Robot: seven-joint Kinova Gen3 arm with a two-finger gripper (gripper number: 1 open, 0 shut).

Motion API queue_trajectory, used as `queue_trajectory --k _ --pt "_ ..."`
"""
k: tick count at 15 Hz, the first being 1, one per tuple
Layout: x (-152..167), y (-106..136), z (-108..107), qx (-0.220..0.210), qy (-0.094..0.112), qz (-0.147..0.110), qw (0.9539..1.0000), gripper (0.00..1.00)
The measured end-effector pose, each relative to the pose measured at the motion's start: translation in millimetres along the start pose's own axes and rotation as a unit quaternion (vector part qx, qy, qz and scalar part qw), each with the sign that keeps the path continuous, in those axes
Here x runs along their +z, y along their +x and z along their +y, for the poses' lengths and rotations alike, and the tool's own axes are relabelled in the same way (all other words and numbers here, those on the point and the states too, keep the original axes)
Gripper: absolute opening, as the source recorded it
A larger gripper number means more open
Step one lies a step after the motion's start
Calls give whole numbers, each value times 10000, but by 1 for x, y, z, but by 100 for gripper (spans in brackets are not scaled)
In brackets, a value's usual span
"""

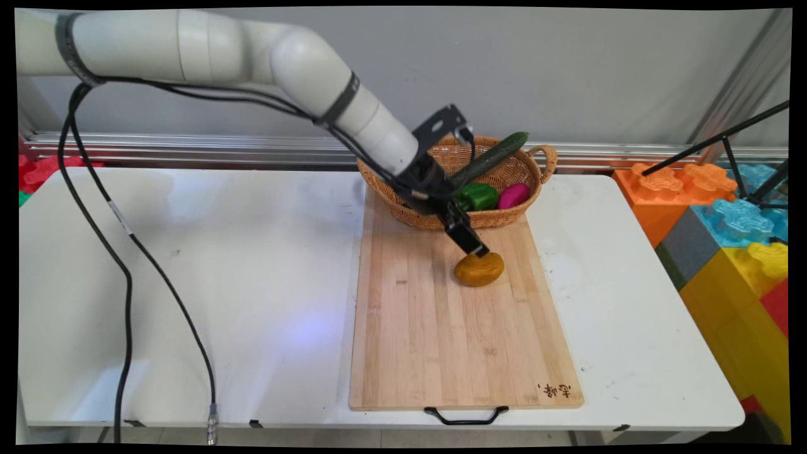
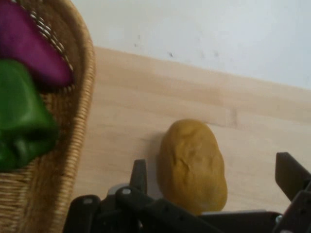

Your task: Pick up the potato from the cutting board

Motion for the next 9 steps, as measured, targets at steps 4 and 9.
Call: queue_trajectory --k 4,9 --pt "33 -11 4 34 51 -47 10000 100" --pt "61 -17 6 51 140 -35 9999 100"
